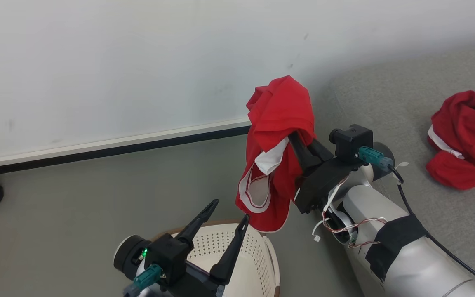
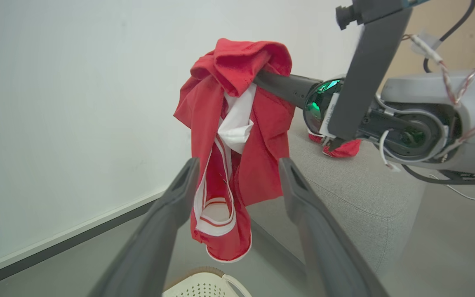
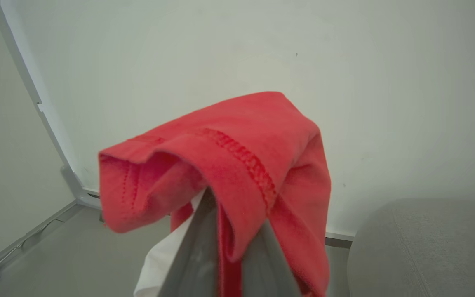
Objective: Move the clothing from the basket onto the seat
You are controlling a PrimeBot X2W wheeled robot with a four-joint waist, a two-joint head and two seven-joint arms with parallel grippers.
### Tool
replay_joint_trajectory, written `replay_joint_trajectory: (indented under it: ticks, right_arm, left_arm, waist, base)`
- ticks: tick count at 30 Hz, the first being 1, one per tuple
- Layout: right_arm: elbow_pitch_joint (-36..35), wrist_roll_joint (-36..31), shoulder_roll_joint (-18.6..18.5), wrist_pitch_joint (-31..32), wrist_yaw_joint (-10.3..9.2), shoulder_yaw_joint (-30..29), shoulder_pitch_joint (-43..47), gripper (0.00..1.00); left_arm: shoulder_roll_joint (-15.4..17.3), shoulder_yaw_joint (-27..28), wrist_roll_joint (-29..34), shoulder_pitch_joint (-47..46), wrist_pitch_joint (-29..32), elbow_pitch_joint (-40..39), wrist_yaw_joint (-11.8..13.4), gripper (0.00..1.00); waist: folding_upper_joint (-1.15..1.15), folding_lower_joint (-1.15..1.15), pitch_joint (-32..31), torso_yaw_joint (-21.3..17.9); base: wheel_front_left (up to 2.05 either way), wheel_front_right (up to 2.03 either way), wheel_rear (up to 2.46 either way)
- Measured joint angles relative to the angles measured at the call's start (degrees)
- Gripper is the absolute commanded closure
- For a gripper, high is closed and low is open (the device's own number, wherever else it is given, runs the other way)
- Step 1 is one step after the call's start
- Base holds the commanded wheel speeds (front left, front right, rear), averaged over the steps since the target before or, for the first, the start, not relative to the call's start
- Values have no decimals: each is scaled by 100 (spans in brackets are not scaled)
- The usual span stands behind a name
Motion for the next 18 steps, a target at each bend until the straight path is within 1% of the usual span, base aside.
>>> replay_joint_trajectory:
  ticks: [7, 8, 18]
  right_arm:
    - [-64, 0, -69, -1, -46, -99, 62, 100]
    - [-64, 0, -69, -1, -46, -99, 62, 100]
    - [-245, -2, -319, -3, -113, -370, 63, 100]
  left_arm:
    - [94, -37, 56, 77, 74, -46, -7, 0]
    - [94, -37, 56, 77, 74, -46, -7, 0]
    - [111, -132, 144, 82, 174, -185, -49, 0]
  waist:
    - [0, 0, 98, -334]
    - [0, 0, 98, -334]
    - [0, 0, 288, -844]
  base:
    - [0, 0, 0]
    - [0, 0, 0]
    - [0, 0, 0]
